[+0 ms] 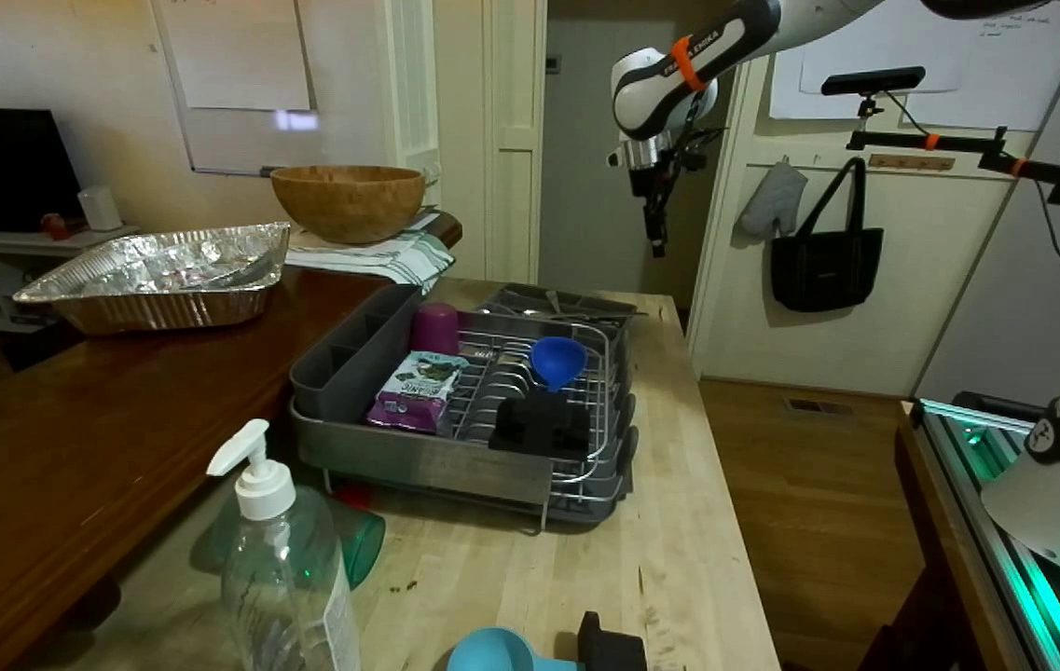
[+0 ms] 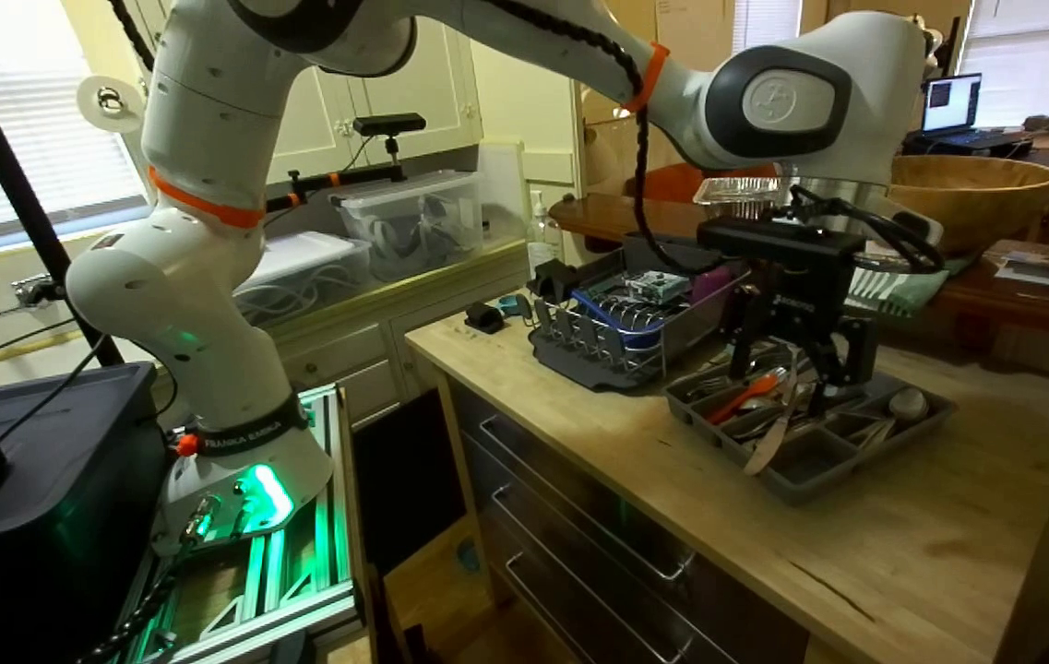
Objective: Remove the silver knife from the utensil holder and put it in the drying rack
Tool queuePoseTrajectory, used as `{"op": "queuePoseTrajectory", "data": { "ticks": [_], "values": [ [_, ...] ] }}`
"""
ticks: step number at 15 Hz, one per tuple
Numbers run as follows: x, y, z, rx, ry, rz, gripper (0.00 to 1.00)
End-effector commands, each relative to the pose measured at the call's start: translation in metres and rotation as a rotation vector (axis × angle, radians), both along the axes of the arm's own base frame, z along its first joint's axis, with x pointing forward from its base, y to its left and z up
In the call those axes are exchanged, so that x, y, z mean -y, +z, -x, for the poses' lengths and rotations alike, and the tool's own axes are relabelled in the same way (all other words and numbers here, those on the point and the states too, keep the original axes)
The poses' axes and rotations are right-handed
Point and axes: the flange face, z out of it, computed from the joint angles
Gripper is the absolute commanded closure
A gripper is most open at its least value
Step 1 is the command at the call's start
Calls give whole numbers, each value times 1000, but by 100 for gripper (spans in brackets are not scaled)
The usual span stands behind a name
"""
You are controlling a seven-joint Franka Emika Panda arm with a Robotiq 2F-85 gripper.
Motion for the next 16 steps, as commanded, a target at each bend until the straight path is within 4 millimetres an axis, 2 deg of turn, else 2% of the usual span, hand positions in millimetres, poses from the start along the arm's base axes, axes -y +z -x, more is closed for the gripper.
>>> {"op": "queuePoseTrajectory", "data": {
  "ticks": [1, 5, 8, 12, 14, 16],
  "values": [
    [0, -4, -4, -3, -6, 4, 0],
    [4, -2, -8, 5, -12, 12, 0],
    [-16, -39, -27, -25, 153, -61, 0],
    [-45, -78, -53, -100, 354, -80, 0],
    [-53, -94, -67, -154, 439, -38, 0],
    [-57, -100, -84, -185, 487, 56, 0]
  ]
}}
